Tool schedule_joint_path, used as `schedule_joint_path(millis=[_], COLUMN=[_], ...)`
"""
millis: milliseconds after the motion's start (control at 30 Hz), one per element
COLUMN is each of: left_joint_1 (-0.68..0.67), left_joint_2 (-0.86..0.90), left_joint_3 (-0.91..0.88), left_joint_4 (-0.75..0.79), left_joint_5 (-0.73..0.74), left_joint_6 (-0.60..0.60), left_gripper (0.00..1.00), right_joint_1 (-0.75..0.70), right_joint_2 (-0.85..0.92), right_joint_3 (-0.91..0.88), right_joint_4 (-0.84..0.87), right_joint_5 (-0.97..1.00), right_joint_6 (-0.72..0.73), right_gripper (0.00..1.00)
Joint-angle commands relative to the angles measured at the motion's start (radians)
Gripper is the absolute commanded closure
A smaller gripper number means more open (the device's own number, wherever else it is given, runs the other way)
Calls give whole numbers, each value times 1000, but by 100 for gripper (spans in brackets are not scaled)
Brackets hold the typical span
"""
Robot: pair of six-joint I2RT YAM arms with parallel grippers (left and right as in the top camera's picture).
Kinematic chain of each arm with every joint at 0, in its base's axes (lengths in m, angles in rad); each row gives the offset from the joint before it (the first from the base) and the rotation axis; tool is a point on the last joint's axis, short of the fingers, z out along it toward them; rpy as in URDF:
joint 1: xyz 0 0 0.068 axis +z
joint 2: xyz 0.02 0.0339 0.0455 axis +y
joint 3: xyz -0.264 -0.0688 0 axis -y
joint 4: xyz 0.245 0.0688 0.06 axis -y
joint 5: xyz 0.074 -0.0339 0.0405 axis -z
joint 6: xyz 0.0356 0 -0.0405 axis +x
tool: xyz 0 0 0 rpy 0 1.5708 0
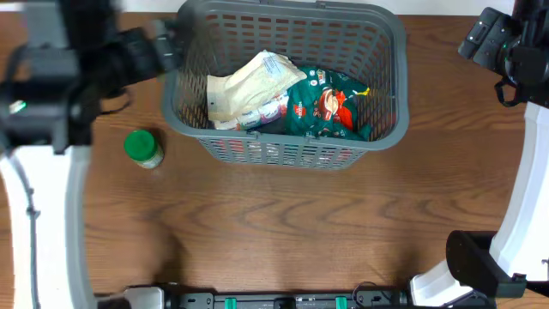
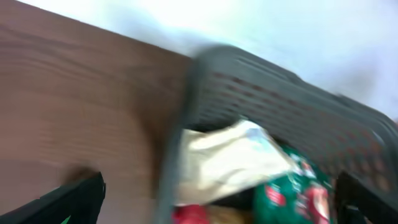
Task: Pack container
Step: 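Withdraw the left gripper and move it over the green-lidded jar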
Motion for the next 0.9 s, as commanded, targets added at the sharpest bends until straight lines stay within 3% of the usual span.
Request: schedule_joint_path(millis=[0, 233, 433, 867], left_joint_1=[70, 111, 111, 119], left_joint_2=[-53, -34, 47, 174], left_joint_3=[26, 24, 3, -18], left_joint_4=[-45, -257, -372, -379], left_joint_5=[-107, -297, -337, -337], left_joint_6=[43, 43, 79, 34], left_gripper=[1, 1, 1, 1], right_joint_1=[-5, -5, -5, -5], right_joint_2=[-3, -3, -3, -3], right_joint_3=[10, 10, 10, 10], right_joint_4=[-2, -2, -2, -2], right_joint_5=[17, 17, 17, 17], right_joint_6=[14, 14, 14, 14], right_gripper=[1, 1, 1, 1])
